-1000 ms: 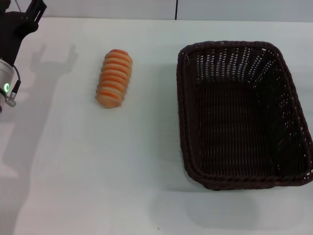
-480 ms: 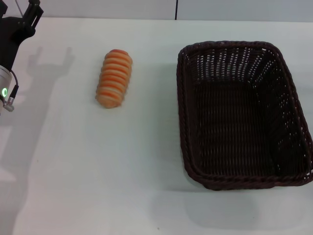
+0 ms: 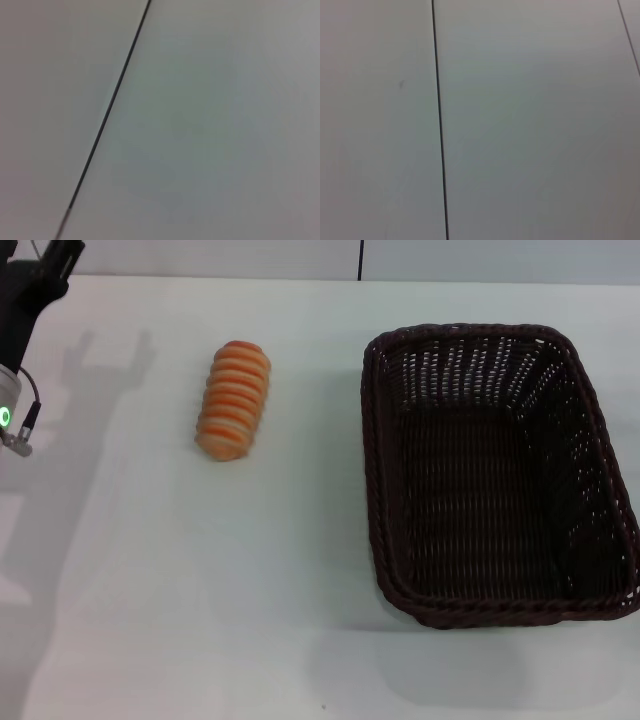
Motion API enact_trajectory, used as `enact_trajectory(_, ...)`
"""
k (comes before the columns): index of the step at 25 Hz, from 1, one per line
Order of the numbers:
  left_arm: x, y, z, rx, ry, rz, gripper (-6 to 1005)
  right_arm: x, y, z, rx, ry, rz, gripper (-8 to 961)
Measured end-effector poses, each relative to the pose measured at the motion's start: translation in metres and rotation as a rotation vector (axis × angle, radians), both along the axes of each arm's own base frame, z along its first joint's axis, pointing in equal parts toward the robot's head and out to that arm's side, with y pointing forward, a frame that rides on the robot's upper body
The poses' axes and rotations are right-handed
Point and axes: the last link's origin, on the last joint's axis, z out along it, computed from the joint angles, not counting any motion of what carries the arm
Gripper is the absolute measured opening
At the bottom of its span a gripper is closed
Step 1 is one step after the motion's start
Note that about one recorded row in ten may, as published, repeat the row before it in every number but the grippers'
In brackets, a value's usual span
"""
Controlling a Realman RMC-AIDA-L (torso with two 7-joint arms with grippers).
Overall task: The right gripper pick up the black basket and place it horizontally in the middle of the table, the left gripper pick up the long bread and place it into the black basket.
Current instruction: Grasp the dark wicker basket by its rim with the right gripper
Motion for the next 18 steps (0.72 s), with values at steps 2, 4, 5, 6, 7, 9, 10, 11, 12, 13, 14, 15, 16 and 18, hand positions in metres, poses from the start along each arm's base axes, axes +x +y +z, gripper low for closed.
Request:
enact_trajectory(2, 0.004, 0.001, 0.004, -0.015, -0.033, -0.025, 847, 0.0, -0.001, 0.0, 0.004, 0.003, 0.004, 764)
enact_trajectory(4, 0.01, 0.002, 0.007, -0.034, -0.044, -0.049, 847, 0.0, -0.002, 0.001, 0.01, 0.001, 0.008, 764)
enact_trajectory(5, 0.014, 0.003, 0.008, -0.045, -0.041, -0.058, 846, 0.0, -0.002, 0.001, 0.011, 0.001, 0.009, 764)
enact_trajectory(6, 0.021, 0.003, 0.009, -0.055, -0.034, -0.073, 846, 0.0, -0.003, 0.002, 0.013, 0.0, 0.01, 764)
enact_trajectory(7, 0.023, 0.004, 0.01, -0.064, -0.026, -0.073, 846, 0.0, -0.003, 0.002, 0.013, 0.0, 0.01, 764)
enact_trajectory(9, 0.03, 0.005, 0.012, -0.075, -0.01, -0.074, 845, 0.0, -0.003, 0.002, 0.013, -0.001, 0.01, 764)
enact_trajectory(10, 0.032, 0.005, 0.013, -0.076, -0.008, -0.073, 845, 0.0, -0.003, 0.002, 0.013, -0.001, 0.01, 764)
enact_trajectory(11, 0.034, 0.006, 0.013, -0.078, -0.007, -0.07, 845, 0.0, -0.003, 0.002, 0.013, -0.001, 0.009, 764)
enact_trajectory(12, 0.036, 0.006, 0.013, -0.08, -0.004, -0.069, 844, 0.0, -0.003, 0.001, 0.013, -0.001, 0.009, 764)
enact_trajectory(13, 0.037, 0.006, 0.014, -0.078, 0.006, -0.064, 844, 0.0, -0.003, 0.001, 0.012, -0.002, 0.008, 764)
enact_trajectory(14, 0.037, 0.006, 0.014, -0.078, 0.006, -0.064, 844, 0.0, -0.003, 0.001, 0.012, -0.002, 0.008, 764)
enact_trajectory(15, 0.037, 0.007, 0.014, -0.073, 0.008, -0.06, 844, 0.0, -0.003, 0.002, 0.012, -0.002, 0.008, 764)
enact_trajectory(16, 0.036, 0.007, 0.015, -0.065, 0.007, -0.055, 843, 0.0, -0.003, 0.002, 0.012, -0.002, 0.008, 764)
enact_trajectory(18, 0.027, 0.005, 0.016, -0.035, -0.001, -0.024, 843, 0.0, -0.003, 0.002, 0.011, -0.004, 0.01, 764)
